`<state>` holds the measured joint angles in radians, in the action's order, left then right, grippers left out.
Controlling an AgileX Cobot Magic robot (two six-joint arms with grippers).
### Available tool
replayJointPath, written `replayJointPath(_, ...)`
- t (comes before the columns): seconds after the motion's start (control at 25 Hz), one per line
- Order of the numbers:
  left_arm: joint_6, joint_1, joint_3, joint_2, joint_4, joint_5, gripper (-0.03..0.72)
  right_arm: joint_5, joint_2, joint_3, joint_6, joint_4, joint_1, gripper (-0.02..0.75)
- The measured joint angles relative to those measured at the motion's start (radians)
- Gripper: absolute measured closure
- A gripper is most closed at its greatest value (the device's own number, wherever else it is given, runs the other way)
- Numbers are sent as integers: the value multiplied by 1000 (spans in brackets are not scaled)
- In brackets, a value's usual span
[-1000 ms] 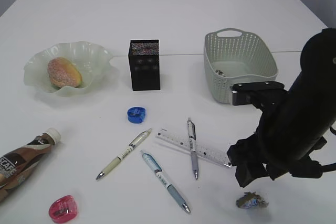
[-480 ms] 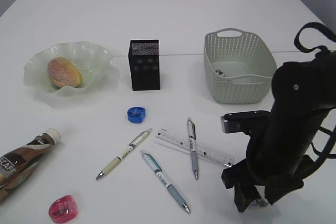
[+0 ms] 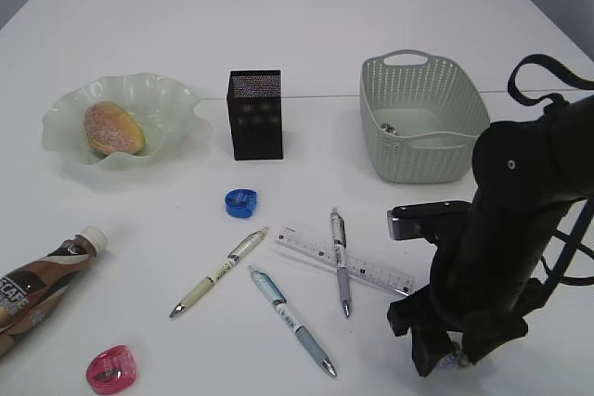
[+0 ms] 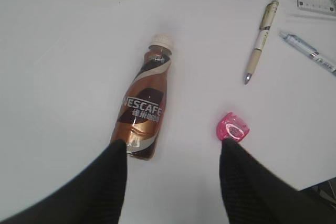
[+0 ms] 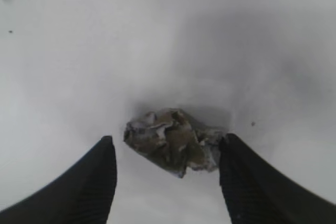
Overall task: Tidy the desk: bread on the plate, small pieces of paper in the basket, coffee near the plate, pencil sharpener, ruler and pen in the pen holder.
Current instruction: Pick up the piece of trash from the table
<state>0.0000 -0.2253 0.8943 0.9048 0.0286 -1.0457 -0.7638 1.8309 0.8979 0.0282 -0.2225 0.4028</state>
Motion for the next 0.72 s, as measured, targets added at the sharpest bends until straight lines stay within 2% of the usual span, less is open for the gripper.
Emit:
replayJointPath(0.32,0,0,0,0,0,11,272,0,16,0,0,0,0,417)
replayJointPath(0.48,0,0,0,0,0,13,272,0,16,0,0,0,0,518)
replayJointPath(0.72,0,0,0,0,0,13,272,0,16,0,0,0,0,560)
